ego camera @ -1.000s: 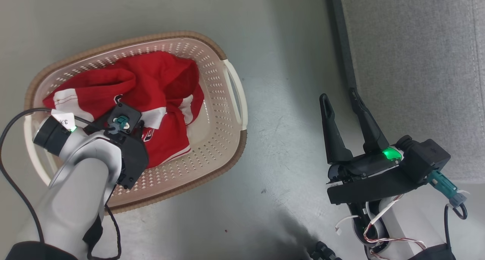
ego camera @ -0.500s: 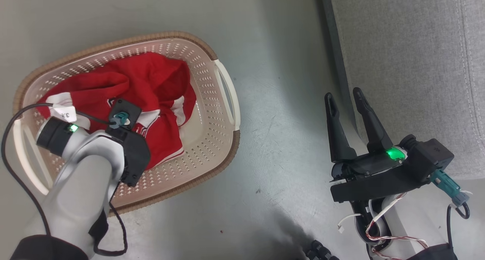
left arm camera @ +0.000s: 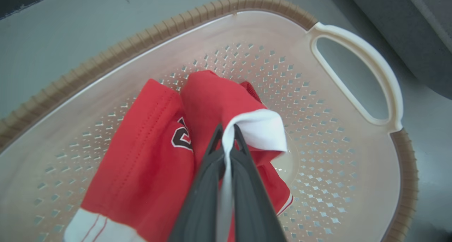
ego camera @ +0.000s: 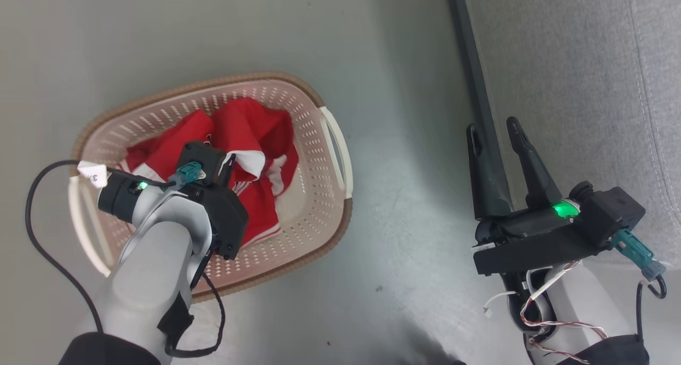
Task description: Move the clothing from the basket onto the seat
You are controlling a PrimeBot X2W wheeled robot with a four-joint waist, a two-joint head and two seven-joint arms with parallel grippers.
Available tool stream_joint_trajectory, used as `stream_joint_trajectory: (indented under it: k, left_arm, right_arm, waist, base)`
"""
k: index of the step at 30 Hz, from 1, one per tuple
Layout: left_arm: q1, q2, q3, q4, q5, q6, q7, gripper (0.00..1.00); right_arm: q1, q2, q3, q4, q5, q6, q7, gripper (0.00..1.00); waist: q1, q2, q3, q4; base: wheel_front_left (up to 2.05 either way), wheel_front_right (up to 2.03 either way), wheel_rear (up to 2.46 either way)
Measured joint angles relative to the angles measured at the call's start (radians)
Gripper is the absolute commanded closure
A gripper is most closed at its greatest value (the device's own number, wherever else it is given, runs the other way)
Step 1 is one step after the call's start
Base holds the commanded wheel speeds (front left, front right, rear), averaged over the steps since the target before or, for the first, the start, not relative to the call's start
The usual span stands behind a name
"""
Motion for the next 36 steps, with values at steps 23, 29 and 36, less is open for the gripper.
stream_joint_trajectory:
  k: [23, 29, 36]
  left_arm:
    - [0.155, -0.053, 0.007, -0.127, -0.208, -0.025, -0.186, 1.00]
    - [0.187, -0.053, -0.035, -0.218, -0.274, -0.025, -0.189, 1.00]
    - [0.225, -0.046, -0.066, -0.318, -0.343, -0.025, -0.194, 1.00]
  right_arm:
    - [0.050, -0.069, -0.021, 0.122, -0.006, 0.031, 0.000, 0.00]
    - [0.073, -0.070, 0.006, 0.152, -0.005, 0.035, 0.000, 0.00]
    - [0.120, -0.078, 0.039, 0.179, 0.007, 0.038, 0.000, 0.00]
  waist:
    - [-0.0002, -0.0001, -0.311, 0.125]
    - [-0.0002, -0.0001, -0.401, 0.153]
    - [-0.0003, -0.0002, -0.508, 0.174]
  base:
    - [0.00, 0.00, 0.00]
    - [0.00, 0.00, 0.00]
    - [0.00, 0.00, 0.00]
